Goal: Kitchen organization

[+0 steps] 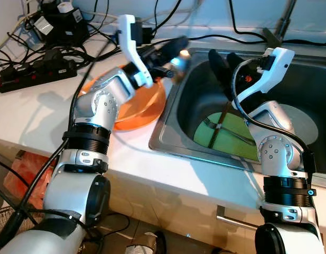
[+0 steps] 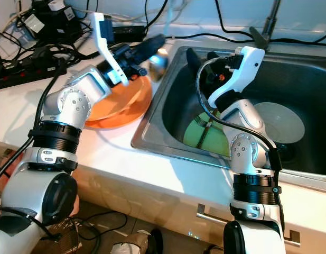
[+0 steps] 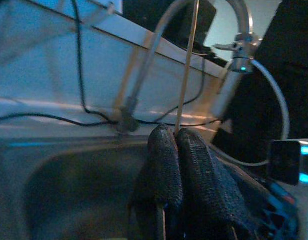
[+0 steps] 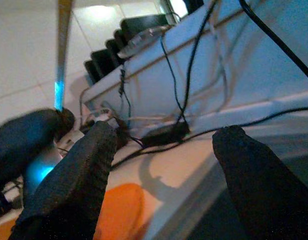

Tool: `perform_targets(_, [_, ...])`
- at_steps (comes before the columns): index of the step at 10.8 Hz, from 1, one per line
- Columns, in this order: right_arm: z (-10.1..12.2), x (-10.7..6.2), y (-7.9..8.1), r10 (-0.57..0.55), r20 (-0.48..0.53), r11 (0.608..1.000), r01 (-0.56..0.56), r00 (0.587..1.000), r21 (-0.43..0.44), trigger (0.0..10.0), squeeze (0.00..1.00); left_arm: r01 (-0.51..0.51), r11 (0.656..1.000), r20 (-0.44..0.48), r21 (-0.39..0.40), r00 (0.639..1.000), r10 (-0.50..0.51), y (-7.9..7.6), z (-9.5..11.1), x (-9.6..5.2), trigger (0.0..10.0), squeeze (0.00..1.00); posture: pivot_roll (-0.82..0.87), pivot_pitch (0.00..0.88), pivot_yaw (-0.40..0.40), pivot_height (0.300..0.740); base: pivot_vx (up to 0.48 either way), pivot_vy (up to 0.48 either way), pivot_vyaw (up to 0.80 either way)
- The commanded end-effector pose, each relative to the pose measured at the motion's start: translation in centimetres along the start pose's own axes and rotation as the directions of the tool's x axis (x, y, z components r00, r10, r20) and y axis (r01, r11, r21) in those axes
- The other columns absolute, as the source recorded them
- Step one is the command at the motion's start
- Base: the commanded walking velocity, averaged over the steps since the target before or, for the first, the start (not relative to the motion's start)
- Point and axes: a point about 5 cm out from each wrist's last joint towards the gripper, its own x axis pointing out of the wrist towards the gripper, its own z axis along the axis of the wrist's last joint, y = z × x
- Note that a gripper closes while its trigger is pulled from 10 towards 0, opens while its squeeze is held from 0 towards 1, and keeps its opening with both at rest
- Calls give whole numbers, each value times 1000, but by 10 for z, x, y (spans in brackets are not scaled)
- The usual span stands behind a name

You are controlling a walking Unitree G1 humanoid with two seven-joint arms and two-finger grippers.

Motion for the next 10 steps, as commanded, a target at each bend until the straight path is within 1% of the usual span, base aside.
perform_targets(1, [8,3,12,69,22,998,-69,997,6,10000,0,41,996,-16,-77,999,-42,-5,-3,-3,0,0,104,107,157,740,0,0,0])
perform_targets(2, [8,3,12,82,17,997,-82,996,3,10000,0,66,988,-55,-140,996,-74,-9,-12,-4,0,0,104,107,157,740,0,0,0])
perform_targets(3, [8,2,12,85,17,996,-85,996,4,10000,0,63,985,-92,-161,993,-79,-11,-18,-6,0,0,104,107,157,740,0,0,0])
perform_targets(4, [10,2,13,99,17,995,-100,995,1,10000,0,69,977,-153,-204,983,-101,-12,-28,-11,0,0,96,109,157,740,0,0,0])
perform_targets(5, [13,1,12,112,15,994,-112,994,-2,10000,0,85,963,-203,-257,969,-139,-16,-35,-20,0,0,97,109,157,740,0,0,0])
perform_targets(6, [13,1,12,119,11,993,-119,993,-4,10000,0,85,959,-215,-271,966,-146,-16,-37,-22,0,0,97,109,157,740,0,0,0])
perform_targets(8, [11,0,12,147,-15,989,-147,989,-10,10000,0,99,957,-255,-274,952,-171,-17,-39,-30,0,0,98,108,157,740,0,0,0])
perform_targets(10, [10,-2,10,151,-31,988,-151,988,-9,10000,0,68,962,-254,-263,958,-137,-13,-36,-32,0,0,98,105,161,740,0,0,0])
